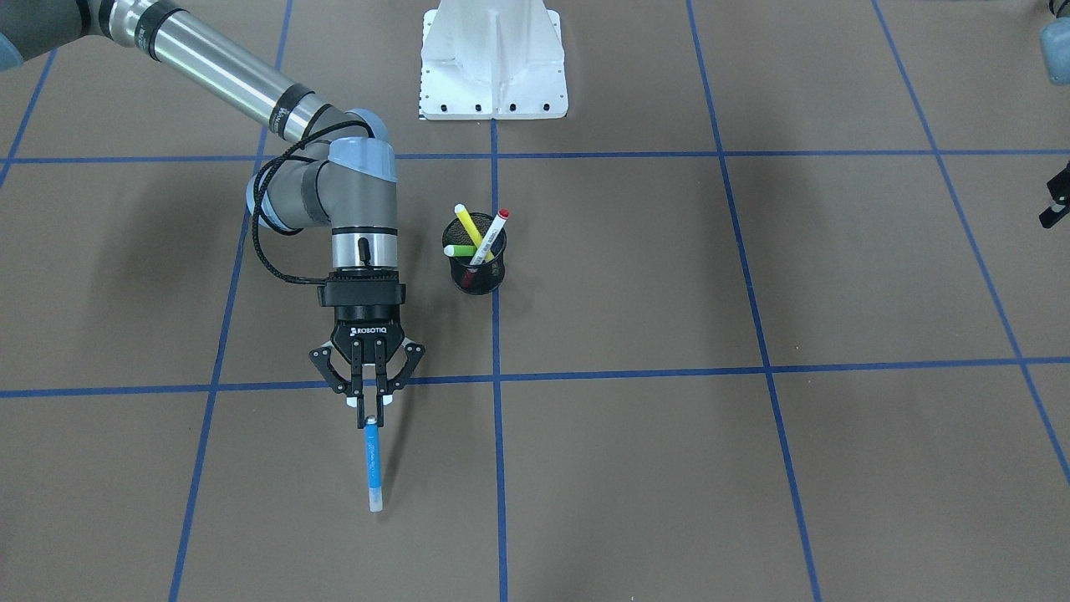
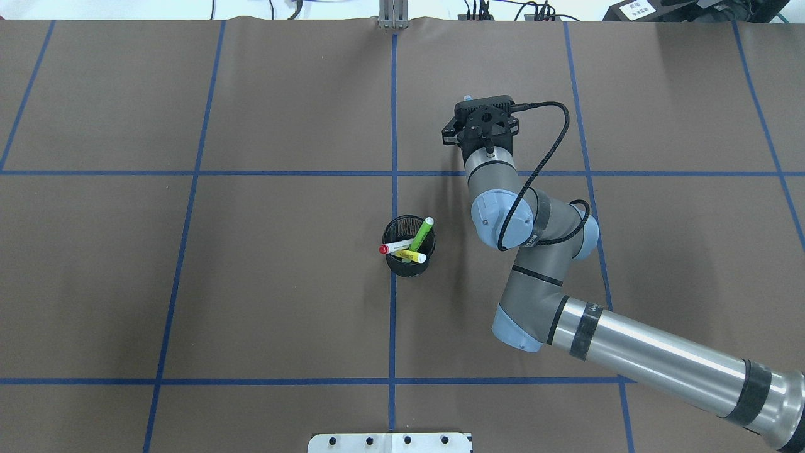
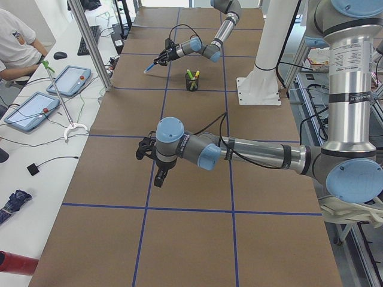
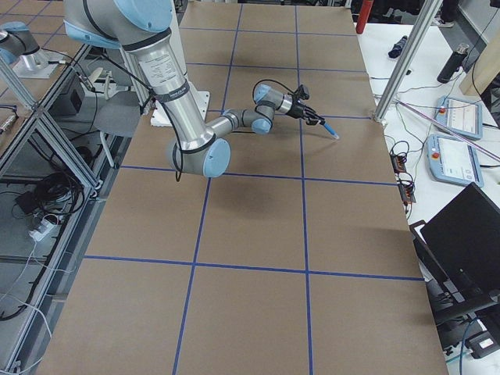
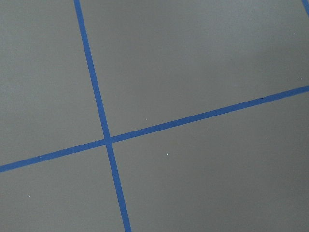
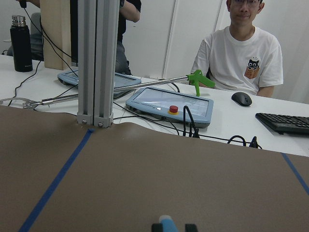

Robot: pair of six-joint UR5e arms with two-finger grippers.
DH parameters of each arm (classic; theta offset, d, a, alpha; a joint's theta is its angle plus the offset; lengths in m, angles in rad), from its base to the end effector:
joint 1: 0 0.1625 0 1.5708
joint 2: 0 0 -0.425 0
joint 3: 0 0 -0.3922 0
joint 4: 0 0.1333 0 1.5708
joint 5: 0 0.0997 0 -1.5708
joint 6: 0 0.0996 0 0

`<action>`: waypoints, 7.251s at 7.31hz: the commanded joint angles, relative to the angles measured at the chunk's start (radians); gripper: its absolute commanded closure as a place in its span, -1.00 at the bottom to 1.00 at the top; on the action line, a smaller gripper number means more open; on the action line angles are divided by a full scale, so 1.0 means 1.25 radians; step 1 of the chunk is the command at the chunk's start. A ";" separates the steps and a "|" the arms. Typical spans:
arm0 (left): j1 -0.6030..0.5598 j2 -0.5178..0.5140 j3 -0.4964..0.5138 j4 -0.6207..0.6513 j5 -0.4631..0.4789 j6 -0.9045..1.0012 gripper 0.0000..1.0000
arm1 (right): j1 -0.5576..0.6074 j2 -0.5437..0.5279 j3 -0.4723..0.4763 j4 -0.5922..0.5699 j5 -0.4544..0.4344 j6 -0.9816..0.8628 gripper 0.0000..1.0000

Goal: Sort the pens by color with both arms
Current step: 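Carry the blue marker farther from the robot and lower it to the table, then open the right gripper and raise it while the left arm moves in, then lower the left gripper to the pen cup while the right gripper withdraws, then grasp the red-capped marker in the cup with the left gripper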

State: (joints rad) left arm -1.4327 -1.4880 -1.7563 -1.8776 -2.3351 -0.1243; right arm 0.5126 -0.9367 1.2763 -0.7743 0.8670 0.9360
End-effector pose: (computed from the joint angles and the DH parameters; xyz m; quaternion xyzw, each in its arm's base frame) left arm 0.0016 -0.4794 0.5721 0.1393 0.3867 0.0821 0.9079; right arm -0.5413 -0.5316 0.3158 0.5181 -0.2665 0.1368 0.8011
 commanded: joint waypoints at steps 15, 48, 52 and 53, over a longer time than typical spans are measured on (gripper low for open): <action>0.010 -0.026 -0.065 -0.039 -0.081 -0.270 -1.00 | 0.198 -0.156 0.358 -0.003 0.734 0.245 -1.00; 0.776 -0.573 0.049 -0.141 0.422 -1.196 1.00 | 0.616 -0.345 0.080 0.005 1.276 -0.147 -0.99; 0.733 -0.561 -0.062 -0.128 0.422 -1.198 1.00 | 0.616 -0.344 0.080 0.006 1.271 -0.149 -0.99; 0.701 -0.558 -0.086 -0.126 0.422 -1.198 1.00 | 0.616 -0.344 0.080 0.006 1.271 -0.149 -0.99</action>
State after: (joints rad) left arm -0.5135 -2.1915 -1.8192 -2.0405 -1.8070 -1.6214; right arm 1.2824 -1.3670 1.3760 -0.7672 2.4560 0.7504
